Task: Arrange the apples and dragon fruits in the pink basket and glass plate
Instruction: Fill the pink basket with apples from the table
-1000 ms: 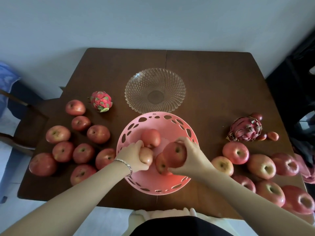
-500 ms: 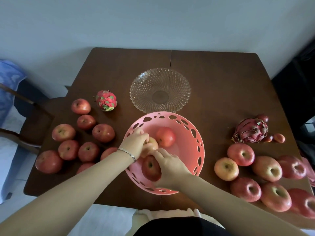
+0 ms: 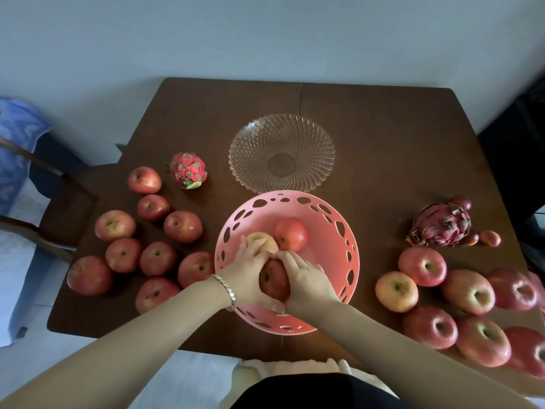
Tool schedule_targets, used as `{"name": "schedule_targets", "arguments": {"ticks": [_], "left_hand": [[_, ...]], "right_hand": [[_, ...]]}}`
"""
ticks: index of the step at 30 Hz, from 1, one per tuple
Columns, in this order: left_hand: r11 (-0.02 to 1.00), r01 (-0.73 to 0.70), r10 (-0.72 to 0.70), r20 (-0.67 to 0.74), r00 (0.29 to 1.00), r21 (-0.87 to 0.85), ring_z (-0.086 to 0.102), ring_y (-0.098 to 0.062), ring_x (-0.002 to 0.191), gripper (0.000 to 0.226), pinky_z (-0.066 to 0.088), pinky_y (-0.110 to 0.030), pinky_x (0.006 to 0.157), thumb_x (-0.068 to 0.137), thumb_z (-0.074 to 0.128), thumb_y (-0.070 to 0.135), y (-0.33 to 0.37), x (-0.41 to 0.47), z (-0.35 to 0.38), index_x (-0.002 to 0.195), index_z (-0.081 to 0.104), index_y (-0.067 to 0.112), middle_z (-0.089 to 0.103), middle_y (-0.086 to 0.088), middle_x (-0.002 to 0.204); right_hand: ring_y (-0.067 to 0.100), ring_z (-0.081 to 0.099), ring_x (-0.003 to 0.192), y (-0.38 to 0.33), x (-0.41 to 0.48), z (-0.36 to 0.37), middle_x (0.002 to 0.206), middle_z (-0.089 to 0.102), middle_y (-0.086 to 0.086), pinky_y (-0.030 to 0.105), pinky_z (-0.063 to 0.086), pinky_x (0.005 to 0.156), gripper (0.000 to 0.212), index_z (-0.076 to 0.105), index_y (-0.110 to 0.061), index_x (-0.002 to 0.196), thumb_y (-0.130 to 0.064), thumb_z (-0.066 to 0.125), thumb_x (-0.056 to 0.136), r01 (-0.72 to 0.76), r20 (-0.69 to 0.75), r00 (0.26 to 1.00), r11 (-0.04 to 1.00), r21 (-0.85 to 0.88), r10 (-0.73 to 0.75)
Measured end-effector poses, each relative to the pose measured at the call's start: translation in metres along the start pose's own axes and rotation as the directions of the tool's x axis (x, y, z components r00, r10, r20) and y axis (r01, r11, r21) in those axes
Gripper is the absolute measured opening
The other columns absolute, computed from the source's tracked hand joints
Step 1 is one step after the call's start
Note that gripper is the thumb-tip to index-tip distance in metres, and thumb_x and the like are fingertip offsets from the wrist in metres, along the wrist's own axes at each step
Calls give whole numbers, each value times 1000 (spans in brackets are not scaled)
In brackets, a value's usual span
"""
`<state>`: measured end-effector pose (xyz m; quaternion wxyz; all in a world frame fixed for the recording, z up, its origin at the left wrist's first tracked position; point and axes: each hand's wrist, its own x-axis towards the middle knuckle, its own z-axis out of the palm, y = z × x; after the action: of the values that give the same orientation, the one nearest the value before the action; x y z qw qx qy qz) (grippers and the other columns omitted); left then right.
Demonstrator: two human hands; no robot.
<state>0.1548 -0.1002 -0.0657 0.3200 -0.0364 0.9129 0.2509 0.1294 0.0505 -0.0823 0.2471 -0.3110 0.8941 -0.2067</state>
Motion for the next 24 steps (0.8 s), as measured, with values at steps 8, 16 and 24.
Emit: {"name": "schedule_targets", "arguments": {"ticks": [8, 16, 24], "left_hand": [[962, -46, 59, -43, 997, 268, -9, -30, 144, 91, 18, -41, 116, 57, 78, 53, -11, 1, 1, 134, 43, 18, -2, 1, 156], [866, 30, -13, -37, 999, 500, -18, -41, 140, 86, 22, -58, 109, 63, 72, 54, -2, 4, 20, 135, 38, 23, -13, -7, 156], [850, 41, -6, -68, 998, 526, -25, -47, 136, 90, 14, -67, 107, 63, 67, 62, -2, 15, 29, 137, 28, 29, -18, -8, 155]], "right_hand": [[26, 30, 129, 17, 3, -6, 141, 36, -3, 37, 32, 103, 48, 45, -24, 129, -19, 58, 83, -78, 73, 993, 979, -189, 93], [27, 50, 114, 34, 10, -12, 135, 33, 0, 35, 48, 87, 82, 34, -26, 136, -26, 76, 65, -251, 148, 958, 968, 20, 245], [23, 45, 118, 42, 10, -20, 137, 27, -2, 34, 51, 86, 90, 30, -23, 139, -9, 76, 63, -162, 139, 976, 985, -63, 169]]}}
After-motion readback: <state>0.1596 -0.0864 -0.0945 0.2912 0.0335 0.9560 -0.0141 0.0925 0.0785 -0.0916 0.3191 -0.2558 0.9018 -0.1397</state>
